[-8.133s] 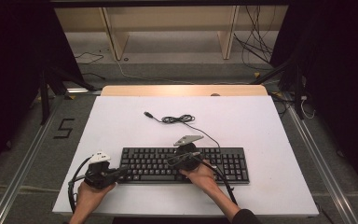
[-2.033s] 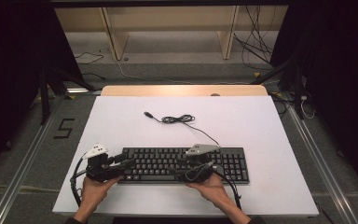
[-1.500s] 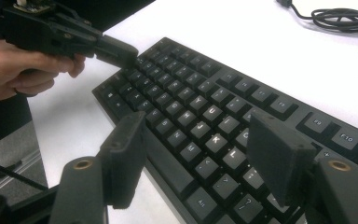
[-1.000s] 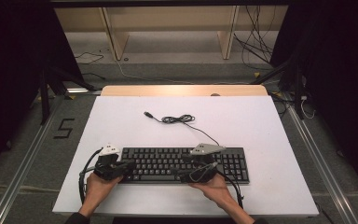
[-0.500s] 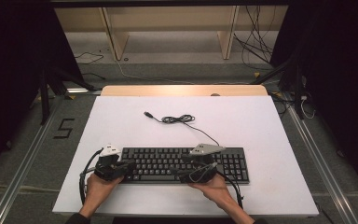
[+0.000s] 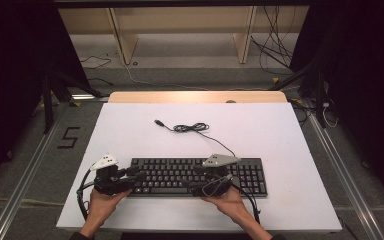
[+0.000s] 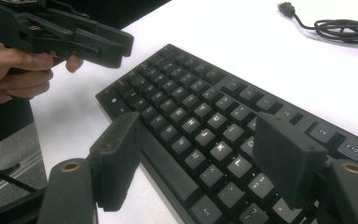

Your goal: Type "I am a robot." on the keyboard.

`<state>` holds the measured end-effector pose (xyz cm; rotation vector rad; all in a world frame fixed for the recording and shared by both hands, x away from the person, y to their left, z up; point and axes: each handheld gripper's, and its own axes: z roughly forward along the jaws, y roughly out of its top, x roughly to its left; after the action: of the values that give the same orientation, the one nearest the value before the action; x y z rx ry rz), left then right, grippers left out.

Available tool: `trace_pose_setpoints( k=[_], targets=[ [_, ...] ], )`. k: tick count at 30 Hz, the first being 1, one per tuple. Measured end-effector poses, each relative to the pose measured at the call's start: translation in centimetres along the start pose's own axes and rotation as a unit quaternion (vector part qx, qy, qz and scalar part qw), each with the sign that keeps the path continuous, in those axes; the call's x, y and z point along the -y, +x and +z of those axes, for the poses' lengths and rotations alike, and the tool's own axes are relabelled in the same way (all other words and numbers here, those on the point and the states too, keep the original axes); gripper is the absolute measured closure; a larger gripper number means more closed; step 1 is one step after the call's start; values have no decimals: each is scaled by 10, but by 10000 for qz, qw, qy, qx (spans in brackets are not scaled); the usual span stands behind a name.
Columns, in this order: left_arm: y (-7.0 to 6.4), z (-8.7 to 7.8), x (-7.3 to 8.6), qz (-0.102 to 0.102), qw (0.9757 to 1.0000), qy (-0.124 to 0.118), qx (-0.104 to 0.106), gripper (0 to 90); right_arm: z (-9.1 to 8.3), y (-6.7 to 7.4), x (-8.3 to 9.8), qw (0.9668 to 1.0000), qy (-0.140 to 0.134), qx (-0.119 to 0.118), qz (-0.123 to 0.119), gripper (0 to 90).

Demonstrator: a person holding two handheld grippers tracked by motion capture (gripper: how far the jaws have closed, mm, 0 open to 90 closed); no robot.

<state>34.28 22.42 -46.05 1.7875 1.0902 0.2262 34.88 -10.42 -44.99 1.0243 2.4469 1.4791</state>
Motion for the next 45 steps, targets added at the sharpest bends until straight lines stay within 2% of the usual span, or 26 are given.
trace_pose_setpoints(
  k=[4,11,21,31,37,45],
  targets=[
    [-3,-2,1,-8,9999,-63,127,451,1,1,-1,10000,-5,-21,-36,363],
    [-6,-4,1,-32,9998,-138,164,376,5,1,-2,10000,48,-9,-86,444],
    [-5,-6,1,-101,9996,-203,146,345,13,0,-3,9996,231,30,-162,647],
    [-5,-6,1,-104,9995,-241,145,307,21,0,-4,9989,435,14,-171,814],
    [-5,-7,1,-94,9995,-254,133,300,29,1,-4,9981,582,15,-192,871],
    [-5,-7,1,-90,9995,-271,120,295,38,2,-2,9969,746,118,-221,898]
  ],
)
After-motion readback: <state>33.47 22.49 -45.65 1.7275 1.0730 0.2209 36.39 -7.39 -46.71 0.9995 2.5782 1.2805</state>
